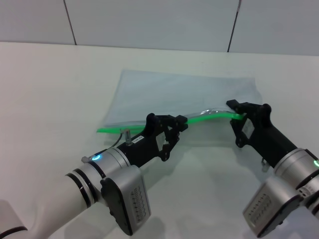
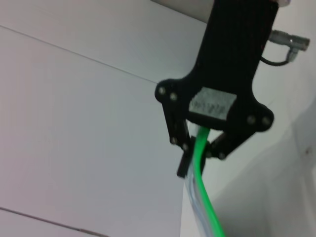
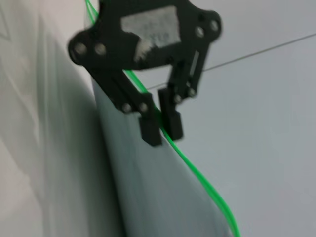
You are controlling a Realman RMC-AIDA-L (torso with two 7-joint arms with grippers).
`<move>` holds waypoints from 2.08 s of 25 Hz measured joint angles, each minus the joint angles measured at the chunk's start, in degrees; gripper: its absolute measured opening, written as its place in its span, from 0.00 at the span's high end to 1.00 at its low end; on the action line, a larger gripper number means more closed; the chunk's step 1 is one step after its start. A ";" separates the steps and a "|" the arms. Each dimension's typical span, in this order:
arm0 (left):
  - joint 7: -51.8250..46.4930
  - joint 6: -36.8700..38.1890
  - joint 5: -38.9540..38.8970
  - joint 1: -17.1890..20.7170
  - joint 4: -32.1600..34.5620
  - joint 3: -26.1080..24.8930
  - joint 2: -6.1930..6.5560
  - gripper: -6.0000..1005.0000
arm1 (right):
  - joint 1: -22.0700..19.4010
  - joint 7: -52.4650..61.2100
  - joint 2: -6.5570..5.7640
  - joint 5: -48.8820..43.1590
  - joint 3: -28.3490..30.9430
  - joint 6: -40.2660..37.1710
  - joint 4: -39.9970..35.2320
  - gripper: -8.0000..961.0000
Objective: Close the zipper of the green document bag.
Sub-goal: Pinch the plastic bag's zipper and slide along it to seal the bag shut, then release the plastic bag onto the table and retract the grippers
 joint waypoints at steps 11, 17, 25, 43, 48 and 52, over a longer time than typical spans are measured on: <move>0.28 0.00 -2.67 1.01 0.77 -0.04 0.06 0.90 | -1.15 5.07 -0.01 0.73 0.14 -3.37 4.86 0.86; 0.34 0.18 -4.32 1.79 1.14 -0.04 0.11 0.90 | -1.46 10.23 -0.01 0.80 0.12 -5.27 8.06 0.85; 0.37 0.58 -8.12 2.88 1.81 -0.04 0.27 0.91 | -2.82 12.45 -0.04 0.79 3.05 -5.83 10.52 0.84; -16.29 10.78 -10.81 2.41 1.86 -1.78 0.18 0.86 | -3.17 22.12 0.10 15.52 7.35 -8.01 12.14 0.82; -26.24 15.89 -10.85 2.53 2.35 -2.84 0.30 0.69 | -4.59 29.20 0.18 16.90 7.32 -13.75 11.61 0.67; -33.29 18.97 -11.44 2.59 2.86 -3.71 0.33 0.65 | -5.65 36.98 0.32 16.89 6.92 -19.51 9.99 0.48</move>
